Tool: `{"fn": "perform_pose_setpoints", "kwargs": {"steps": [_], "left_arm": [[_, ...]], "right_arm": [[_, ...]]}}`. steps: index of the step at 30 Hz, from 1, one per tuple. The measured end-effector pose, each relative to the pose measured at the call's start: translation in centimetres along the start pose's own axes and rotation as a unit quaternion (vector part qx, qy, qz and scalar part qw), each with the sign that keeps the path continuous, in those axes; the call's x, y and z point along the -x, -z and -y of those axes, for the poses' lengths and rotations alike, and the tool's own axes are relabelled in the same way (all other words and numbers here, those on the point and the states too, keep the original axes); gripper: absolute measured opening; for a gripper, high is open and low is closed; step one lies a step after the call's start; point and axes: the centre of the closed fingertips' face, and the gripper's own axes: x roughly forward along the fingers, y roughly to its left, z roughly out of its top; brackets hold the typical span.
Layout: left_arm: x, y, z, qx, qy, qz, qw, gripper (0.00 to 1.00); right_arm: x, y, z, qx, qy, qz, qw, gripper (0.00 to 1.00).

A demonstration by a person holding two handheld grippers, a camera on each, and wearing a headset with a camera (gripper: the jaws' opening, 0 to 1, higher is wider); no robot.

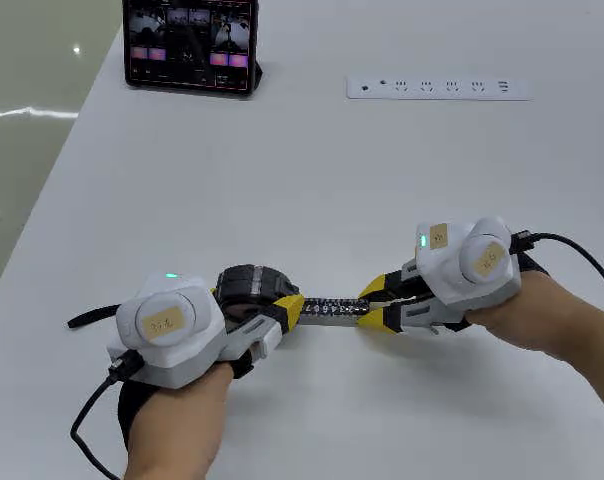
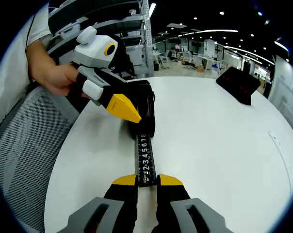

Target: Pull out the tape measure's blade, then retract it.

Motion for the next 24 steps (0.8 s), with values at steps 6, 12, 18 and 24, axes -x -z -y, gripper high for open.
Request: {"fn": "perform_pose_setpoints", "kwargs": {"steps": [6, 12, 18, 24], "left_arm": [[0.0, 0.0, 0.0, 0.002, 0.001, 0.000, 1.0000, 0.57], [0.0, 0.0, 0.0, 0.002, 0.001, 0.000, 1.0000, 0.57], [0.0, 0.0, 0.0, 0.002, 0.002, 0.000, 1.0000, 0.57], [0.0, 0.1, 0.0, 0.002, 0.003, 0.000, 1.0000, 0.57]], "right_arm": [[-0.9, -0.9, -0.1, 0.000, -0.004, 0.008, 1.0000, 0.11], [-1.8, -1.6, -0.2, 0.002, -0.009, 0.014, 0.9999, 0.11], [-2.6, -2.3, -0.2, 0.003, -0.013, 0.020, 0.9997, 0.11], [-3.2, -3.0, -0.4, 0.004, -0.016, 0.026, 0.9995, 0.11]]}}
